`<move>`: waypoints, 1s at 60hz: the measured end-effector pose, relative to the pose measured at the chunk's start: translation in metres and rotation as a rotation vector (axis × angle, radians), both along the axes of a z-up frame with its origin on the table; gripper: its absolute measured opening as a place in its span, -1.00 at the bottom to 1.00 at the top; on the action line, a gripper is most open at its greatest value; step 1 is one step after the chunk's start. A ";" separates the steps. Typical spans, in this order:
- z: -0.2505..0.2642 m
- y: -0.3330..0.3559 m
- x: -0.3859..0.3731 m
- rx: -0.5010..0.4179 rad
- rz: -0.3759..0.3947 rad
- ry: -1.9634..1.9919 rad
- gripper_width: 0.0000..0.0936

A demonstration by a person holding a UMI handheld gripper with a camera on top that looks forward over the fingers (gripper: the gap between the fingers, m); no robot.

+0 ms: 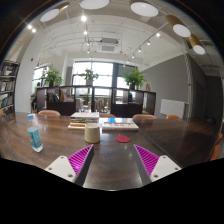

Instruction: Pour water

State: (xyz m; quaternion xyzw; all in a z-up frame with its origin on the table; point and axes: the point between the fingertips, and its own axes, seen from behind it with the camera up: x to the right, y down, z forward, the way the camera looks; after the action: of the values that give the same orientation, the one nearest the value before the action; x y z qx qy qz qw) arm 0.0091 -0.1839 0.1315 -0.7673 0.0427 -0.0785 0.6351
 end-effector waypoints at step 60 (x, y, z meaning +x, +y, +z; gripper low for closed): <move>-0.056 0.151 -0.364 0.002 0.330 0.110 0.70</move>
State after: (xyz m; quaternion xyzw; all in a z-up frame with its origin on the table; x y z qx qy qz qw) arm -0.3545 -0.0332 0.0754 -0.7663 -0.0491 0.0687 0.6369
